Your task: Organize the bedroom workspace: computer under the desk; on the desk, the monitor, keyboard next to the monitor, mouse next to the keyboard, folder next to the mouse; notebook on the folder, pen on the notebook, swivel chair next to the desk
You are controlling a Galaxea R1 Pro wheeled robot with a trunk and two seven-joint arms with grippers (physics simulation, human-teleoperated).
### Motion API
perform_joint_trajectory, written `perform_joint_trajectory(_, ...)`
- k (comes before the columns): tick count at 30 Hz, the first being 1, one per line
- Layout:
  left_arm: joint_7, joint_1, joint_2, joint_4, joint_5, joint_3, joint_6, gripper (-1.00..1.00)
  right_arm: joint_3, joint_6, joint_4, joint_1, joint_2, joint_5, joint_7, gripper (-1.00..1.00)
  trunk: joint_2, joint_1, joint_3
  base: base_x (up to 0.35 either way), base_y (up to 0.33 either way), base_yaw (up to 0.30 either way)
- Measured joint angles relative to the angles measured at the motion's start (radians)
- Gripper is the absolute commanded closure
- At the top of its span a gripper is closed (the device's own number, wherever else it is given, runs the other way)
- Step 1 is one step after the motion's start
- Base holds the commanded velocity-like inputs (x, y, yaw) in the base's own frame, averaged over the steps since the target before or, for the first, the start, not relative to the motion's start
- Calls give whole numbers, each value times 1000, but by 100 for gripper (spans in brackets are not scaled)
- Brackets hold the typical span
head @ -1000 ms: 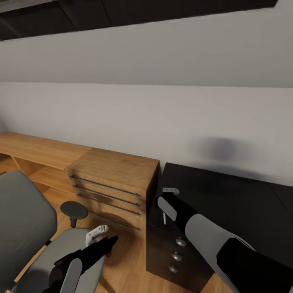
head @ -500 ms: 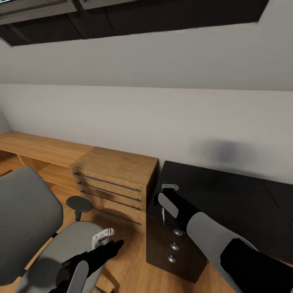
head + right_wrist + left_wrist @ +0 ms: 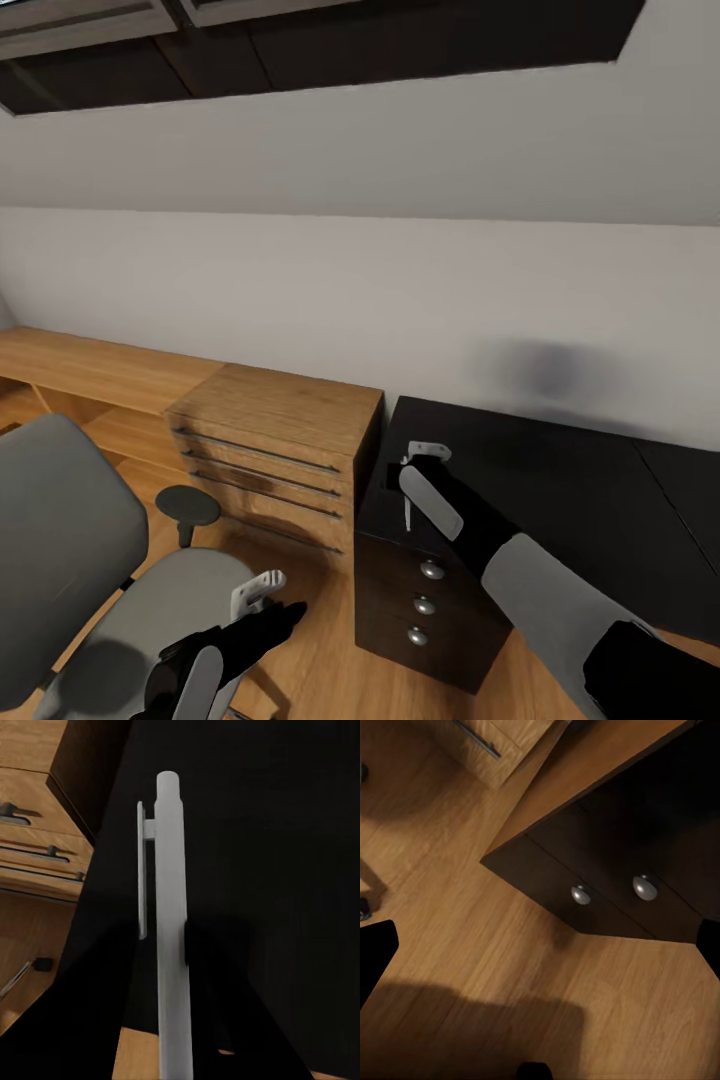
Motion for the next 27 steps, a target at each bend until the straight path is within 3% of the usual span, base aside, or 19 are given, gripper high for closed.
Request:
perform_joint_trajectory(13, 0, 0, 0, 1, -1, 0, 0, -100, -1, 0, -3, 3, -5, 0, -2, 100, 0, 0, 8, -8, -1, -120)
perform_joint_trajectory(27, -2, 0, 0, 30, 0, 0, -1, -100, -2, 0, -3, 8, -8, -2, -2, 100, 0, 0, 24, -215, -129, -225)
